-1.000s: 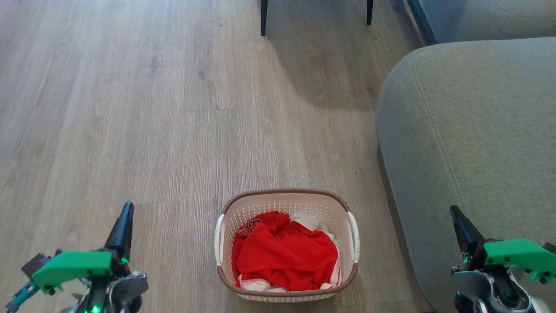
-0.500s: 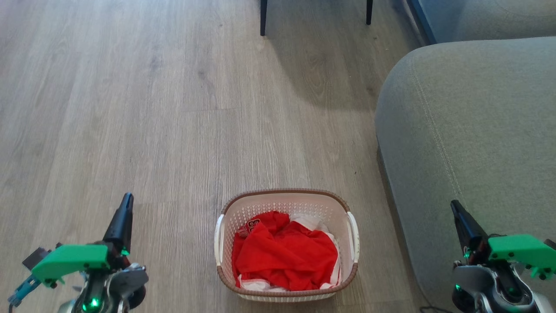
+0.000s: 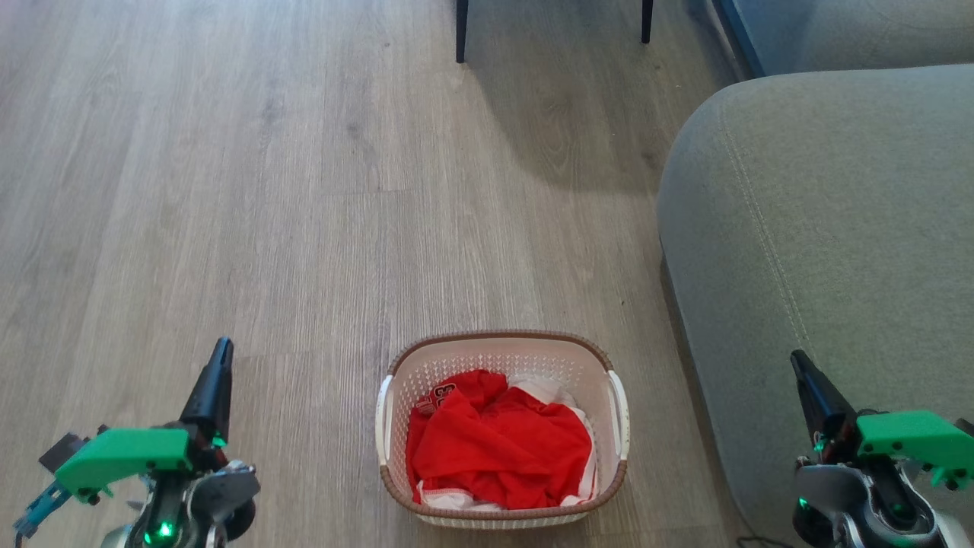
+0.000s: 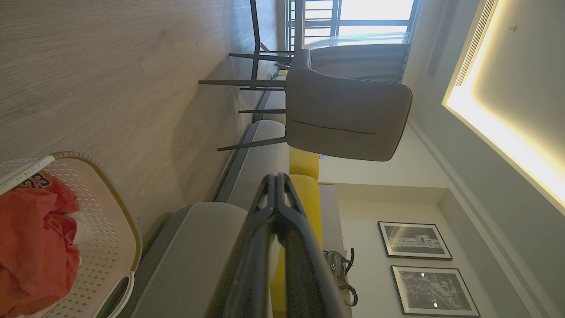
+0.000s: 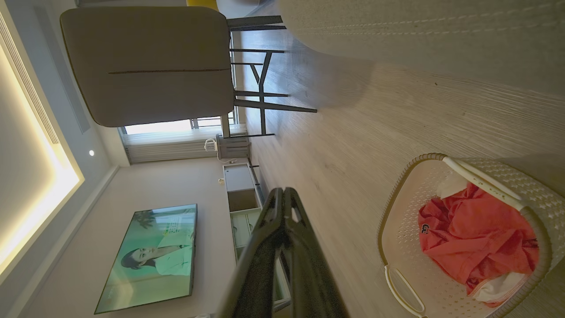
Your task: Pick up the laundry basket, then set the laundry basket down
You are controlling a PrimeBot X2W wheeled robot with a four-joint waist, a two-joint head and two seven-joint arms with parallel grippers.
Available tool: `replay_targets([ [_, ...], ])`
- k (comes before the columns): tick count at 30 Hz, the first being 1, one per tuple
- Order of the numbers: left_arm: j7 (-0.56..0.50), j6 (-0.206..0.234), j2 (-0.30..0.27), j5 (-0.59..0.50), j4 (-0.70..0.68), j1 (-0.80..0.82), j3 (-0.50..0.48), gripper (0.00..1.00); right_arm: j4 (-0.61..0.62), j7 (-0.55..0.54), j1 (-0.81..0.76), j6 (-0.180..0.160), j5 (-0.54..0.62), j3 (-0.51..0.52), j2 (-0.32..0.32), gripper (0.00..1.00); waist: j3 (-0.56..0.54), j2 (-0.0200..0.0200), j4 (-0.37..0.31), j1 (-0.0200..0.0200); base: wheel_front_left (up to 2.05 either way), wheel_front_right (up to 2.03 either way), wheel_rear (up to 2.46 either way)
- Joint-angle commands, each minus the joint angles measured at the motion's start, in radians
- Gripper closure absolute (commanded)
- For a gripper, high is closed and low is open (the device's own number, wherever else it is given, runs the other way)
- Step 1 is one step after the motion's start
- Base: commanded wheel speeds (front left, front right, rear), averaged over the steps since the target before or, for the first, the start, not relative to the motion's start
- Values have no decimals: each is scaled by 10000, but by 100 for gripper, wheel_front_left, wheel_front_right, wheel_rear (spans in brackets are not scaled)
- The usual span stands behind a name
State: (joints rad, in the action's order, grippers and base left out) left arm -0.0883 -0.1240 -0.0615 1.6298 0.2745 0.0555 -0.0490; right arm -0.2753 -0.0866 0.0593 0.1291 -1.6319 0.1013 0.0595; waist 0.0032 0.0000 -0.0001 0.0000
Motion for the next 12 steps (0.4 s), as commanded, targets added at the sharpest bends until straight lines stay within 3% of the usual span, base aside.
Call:
replay_targets([
  [1,-65,-67,-56,-21,-303,505,-418,100,320,-54,462,16,13,-140,99,100,0,0,1,0,0,0,0],
  [12,-90,-67,-33,-47,-301,508,-449,100,318,-82,465,16,42,-105,74,100,0,0,1,0,0,0,0],
])
